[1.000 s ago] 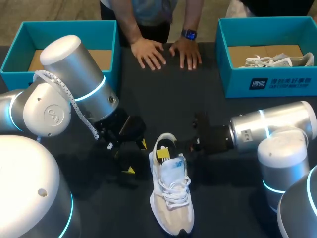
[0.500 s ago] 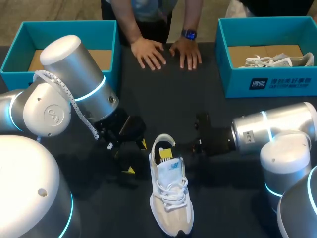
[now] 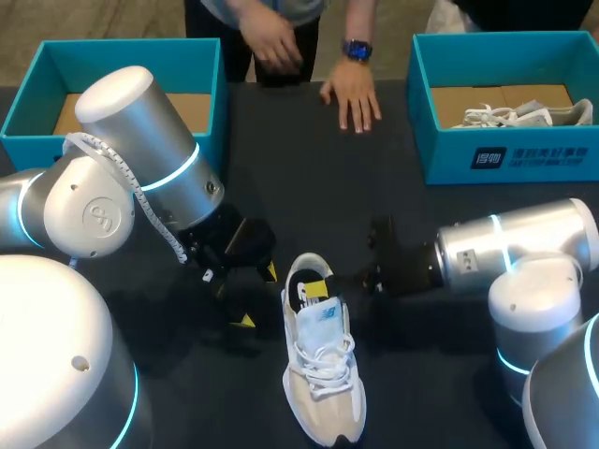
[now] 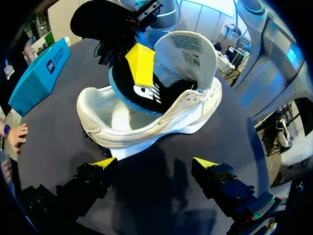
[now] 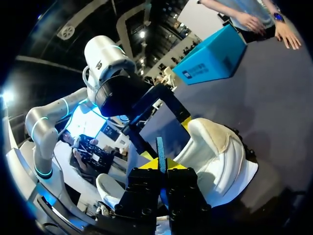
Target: Take the shoe out of the shoebox, open the shoe tongue, remove and reinsert the insole, then place the shoe into the shoebox
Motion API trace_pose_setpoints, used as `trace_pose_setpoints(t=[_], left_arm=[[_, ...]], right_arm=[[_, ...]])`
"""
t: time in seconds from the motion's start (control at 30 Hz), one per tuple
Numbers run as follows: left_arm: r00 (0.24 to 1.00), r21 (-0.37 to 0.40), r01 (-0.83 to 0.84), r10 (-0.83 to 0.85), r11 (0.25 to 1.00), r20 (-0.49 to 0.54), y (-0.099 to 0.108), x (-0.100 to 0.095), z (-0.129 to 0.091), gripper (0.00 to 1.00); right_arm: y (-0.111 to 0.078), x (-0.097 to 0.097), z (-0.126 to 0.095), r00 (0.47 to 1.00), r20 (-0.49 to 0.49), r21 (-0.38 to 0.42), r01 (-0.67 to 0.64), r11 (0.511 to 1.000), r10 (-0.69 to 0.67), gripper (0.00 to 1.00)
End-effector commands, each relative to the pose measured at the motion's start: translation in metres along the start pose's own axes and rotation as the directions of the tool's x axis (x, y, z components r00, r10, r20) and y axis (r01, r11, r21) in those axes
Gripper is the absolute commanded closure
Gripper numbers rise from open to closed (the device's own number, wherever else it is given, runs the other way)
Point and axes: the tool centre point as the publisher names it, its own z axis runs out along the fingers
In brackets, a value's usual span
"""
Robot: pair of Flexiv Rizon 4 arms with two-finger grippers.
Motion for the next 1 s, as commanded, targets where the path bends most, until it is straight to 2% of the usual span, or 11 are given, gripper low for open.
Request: trace_pose_setpoints(t=[0.03,0.17,0.2,0.23,0.27,0.3,0.33,0.4,0.5,0.63,1.0], left_arm=[[1.000,-0.004,0.001,-0.001,1.000,0.003,-0.001,0.001,0.000,0.00],[1.000,-0.004,0.001,-0.001,1.000,0.003,-0.001,0.001,0.000,0.00],[1.000,-0.004,0.001,-0.001,1.000,0.003,-0.001,0.001,0.000,0.00],[1.000,-0.004,0.001,-0.001,1.000,0.003,-0.001,0.001,0.000,0.00],[1.000,-0.004,0.001,-0.001,1.000,0.003,-0.001,0.001,0.000,0.00],[1.000,-0.004,0.001,-0.001,1.000,0.003,-0.001,0.001,0.000,0.00],[1.000,-0.004,0.001,-0.001,1.000,0.003,-0.001,0.001,0.000,0.00],[1.000,-0.004,0.001,-0.001,1.000,0.003,-0.001,0.001,0.000,0.00],[1.000,-0.004,0.001,-0.001,1.000,0.003,-0.001,0.001,0.000,0.00],[1.000,-0.004,0.001,-0.001,1.000,0.003,-0.001,0.001,0.000,0.00],[1.000,-0.004,0.001,-0.001,1.000,0.003,-0.001,0.001,0.000,0.00]], right_arm=[[-0.003,-0.003,0.008,1.000,0.011,0.022,-0.016,1.000,0.016,1.00],[-0.004,-0.002,0.007,1.000,0.014,0.022,-0.018,1.000,0.018,1.00],[-0.002,0.000,0.006,1.000,0.014,0.018,-0.009,1.000,0.009,0.79],[0.001,0.002,0.005,1.000,0.016,0.012,0.003,1.000,-0.003,0.66],[0.003,0.004,0.004,1.000,0.017,0.011,0.007,1.000,-0.008,0.58],[0.005,0.005,0.004,1.000,0.021,0.010,0.016,1.000,-0.016,0.31],[0.006,0.006,0.003,0.999,0.026,0.011,0.023,1.000,-0.023,0.11],[0.009,0.007,0.002,0.999,0.029,0.010,0.030,0.999,-0.031,0.13],[0.012,0.009,0.000,0.998,0.038,0.008,0.040,0.999,-0.040,0.21],[0.014,0.011,-0.003,0.997,0.050,0.006,0.051,0.999,-0.051,0.24],[0.019,0.015,-0.016,0.991,0.118,-0.006,0.059,0.998,-0.058,0.19]])
